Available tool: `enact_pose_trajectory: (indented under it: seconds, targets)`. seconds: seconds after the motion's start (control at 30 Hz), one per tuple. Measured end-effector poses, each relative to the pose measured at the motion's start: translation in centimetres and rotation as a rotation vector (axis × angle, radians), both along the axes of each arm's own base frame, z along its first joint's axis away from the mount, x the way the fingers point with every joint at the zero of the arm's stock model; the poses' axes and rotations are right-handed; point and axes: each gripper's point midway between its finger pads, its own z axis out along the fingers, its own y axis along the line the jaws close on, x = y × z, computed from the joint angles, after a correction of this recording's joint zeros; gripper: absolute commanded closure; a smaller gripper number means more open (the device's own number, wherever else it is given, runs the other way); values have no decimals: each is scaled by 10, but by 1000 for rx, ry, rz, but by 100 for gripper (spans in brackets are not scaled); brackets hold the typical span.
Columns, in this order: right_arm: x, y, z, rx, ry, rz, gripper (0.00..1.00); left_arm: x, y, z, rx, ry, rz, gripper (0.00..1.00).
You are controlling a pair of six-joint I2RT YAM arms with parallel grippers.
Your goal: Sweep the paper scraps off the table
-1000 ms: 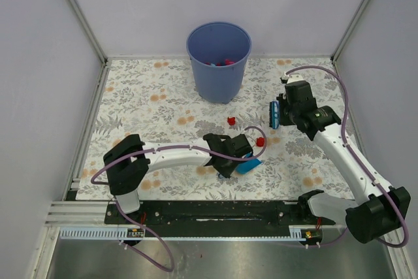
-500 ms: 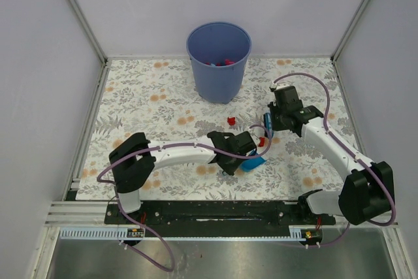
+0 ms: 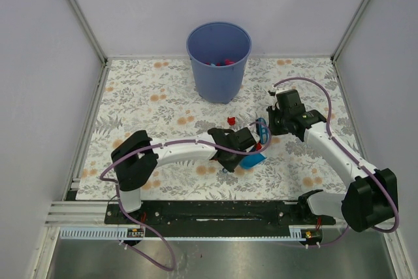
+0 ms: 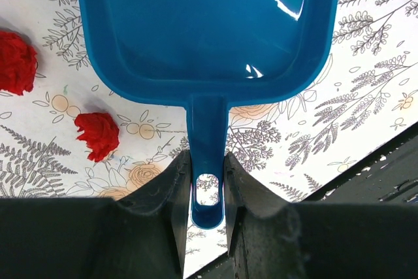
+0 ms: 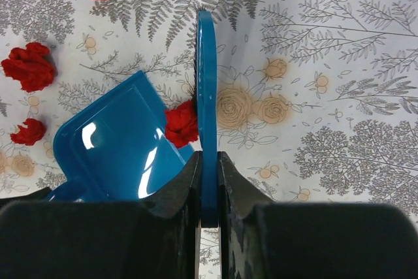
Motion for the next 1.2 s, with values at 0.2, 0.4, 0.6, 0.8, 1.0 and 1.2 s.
enact_pose_trajectory:
  seconds: [0.2,0.4,0.6,0.8,1.0,1.2]
  targets:
    - [-9,9,-2,51,44,21,100,4,-3,0,-3,0,0,100]
    - [-20,13,-4,92,99,-6,100,4,-3,-1,-1,5,0,100]
    - [-31,18,1,148,128,-42,100,4,-4,-1,-1,7,-2,100]
    - [-41,24,15,211,126,-43,100,5,-5,0,-6,4,-2,100]
    - [-50,32,18,259,163,-20,100,6,-7,0,-15,0,-2,100]
    - [-55,26,27,240,163,-34,100,5,-4,-8,-14,0,-2,100]
